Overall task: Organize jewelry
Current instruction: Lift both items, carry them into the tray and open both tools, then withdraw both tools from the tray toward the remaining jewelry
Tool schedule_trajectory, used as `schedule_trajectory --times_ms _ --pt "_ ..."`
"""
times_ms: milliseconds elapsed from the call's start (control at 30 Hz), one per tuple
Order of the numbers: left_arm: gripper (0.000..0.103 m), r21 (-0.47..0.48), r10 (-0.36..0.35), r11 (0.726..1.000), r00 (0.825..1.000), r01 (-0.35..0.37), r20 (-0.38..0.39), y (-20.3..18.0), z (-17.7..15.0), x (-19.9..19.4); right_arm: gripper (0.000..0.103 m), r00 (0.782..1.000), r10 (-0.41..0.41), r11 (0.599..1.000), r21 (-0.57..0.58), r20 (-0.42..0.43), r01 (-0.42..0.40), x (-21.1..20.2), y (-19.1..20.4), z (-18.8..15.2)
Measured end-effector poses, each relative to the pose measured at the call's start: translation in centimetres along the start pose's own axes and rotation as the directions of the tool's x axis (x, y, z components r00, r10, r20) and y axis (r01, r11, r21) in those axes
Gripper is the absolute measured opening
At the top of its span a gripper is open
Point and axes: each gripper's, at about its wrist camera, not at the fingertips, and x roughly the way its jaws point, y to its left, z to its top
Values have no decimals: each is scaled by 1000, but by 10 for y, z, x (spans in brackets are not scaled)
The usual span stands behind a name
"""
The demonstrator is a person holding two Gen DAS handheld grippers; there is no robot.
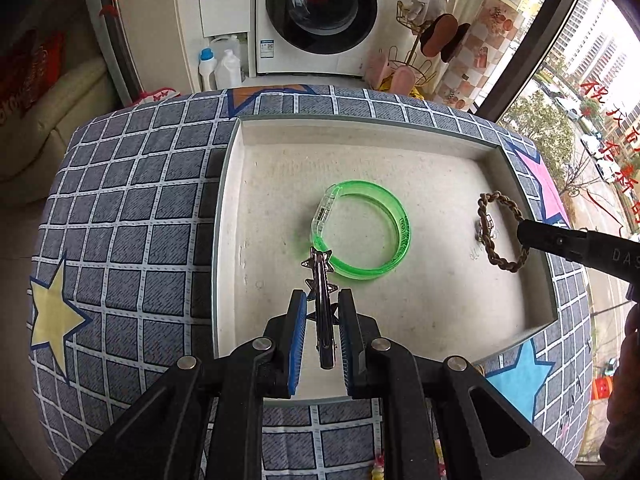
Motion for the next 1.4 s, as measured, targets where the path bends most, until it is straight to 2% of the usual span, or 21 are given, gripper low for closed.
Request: schedule_trajectory --times_ms 367,600,733,833,867,900,933,967,1000,1033,1167,1267,1333,1400 --pt "28 35 60 998 997 -58 -45 -4 3 35 8 998 -20 1000 -23 -55 19 44 1 12" --pt "29 106 116 988 993 -114 -18 -17 2 39 8 996 -53 998 -34 -74 51 57 -4 9" --pt "29 116 153 982 988 -151 -13 -21 4 39 8 995 -67 996 -56 -71 63 57 0 9" --pt "29 106 147 984 989 -146 -2 -21 4 36 13 996 -43 998 -42 -82 40 57 -2 11" --pt "29 109 147 983 989 -146 3 -21 4 34 22 996 -29 999 -31 -84 26 56 -4 12" --pt "36 115 145 983 989 -145 8 -22 3 31 34 996 -13 1000 -21 -84 11 55 -5 12" --pt "51 119 143 983 990 -143 13 -22 2 28 40 997 1 1000 -12 -78 -2 53 -6 12" --pt "91 117 145 982 989 -147 25 -21 1 23 44 997 13 1000 -6 -70 -13 50 -7 12" --pt "103 110 151 982 987 -156 56 -21 1 17 44 998 20 1000 -2 -63 -21 47 -8 12" --pt "103 110 151 981 985 -159 82 -21 1 12 44 998 26 1000 2 -57 -26 44 -9 12" --pt "103 112 144 982 987 -151 67 -21 2 4 44 998 60 998 33 -34 -59 31 -12 9" --pt "103 110 146 982 985 -155 89 -22 1 -7 45 997 79 995 62 -21 -78 21 -15 5" --pt "103 119 153 979 983 -165 102 -23 -3 -15 52 996 89 993 75 -13 -88 14 -16 1" --pt "103 130 156 977 982 -169 106 -23 -8 -22 63 995 102 991 82 -3 -101 7 -16 -4"
